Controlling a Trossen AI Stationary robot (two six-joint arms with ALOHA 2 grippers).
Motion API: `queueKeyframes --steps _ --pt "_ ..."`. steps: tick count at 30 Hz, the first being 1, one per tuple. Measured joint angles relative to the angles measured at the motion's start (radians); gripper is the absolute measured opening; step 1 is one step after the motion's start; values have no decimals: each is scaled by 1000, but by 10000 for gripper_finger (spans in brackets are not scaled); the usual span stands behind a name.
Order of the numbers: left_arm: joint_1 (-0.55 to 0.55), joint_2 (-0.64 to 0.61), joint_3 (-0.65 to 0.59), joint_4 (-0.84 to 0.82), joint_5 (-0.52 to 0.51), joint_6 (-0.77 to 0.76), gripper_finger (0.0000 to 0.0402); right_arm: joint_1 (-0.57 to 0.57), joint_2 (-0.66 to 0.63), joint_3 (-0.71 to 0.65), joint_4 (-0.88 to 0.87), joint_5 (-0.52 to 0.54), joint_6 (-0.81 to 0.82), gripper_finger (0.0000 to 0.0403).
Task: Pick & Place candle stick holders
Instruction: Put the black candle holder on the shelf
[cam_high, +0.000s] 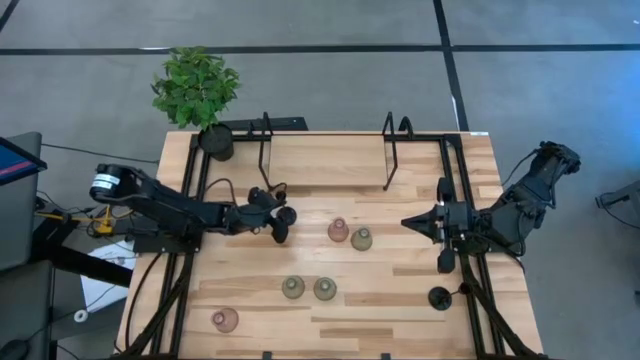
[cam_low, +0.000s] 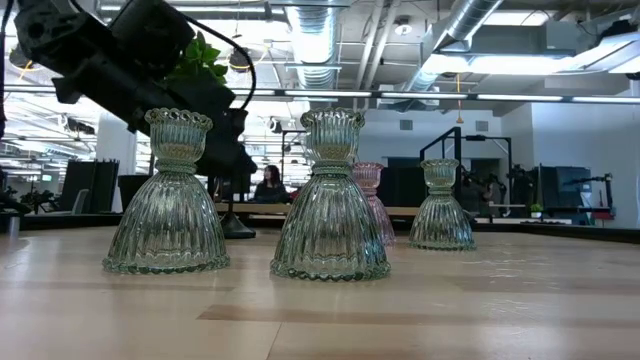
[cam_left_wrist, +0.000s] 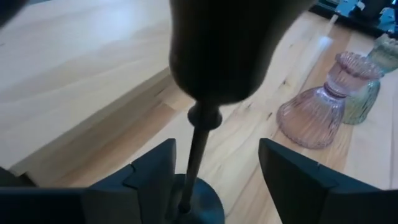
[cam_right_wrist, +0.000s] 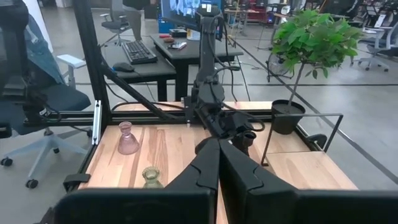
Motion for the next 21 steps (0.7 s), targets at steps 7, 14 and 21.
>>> queueKeyframes --steps 7,14,21 --pt "1 12 0 15 -66 -1 174 0 0 0 6 0 0 0" --pt "1 12 0 17 -83 -2 73 0 0 0 5 0 0 0" --pt "1 11 0 24 -90 0 15 0 0 0 5 0 0 0"
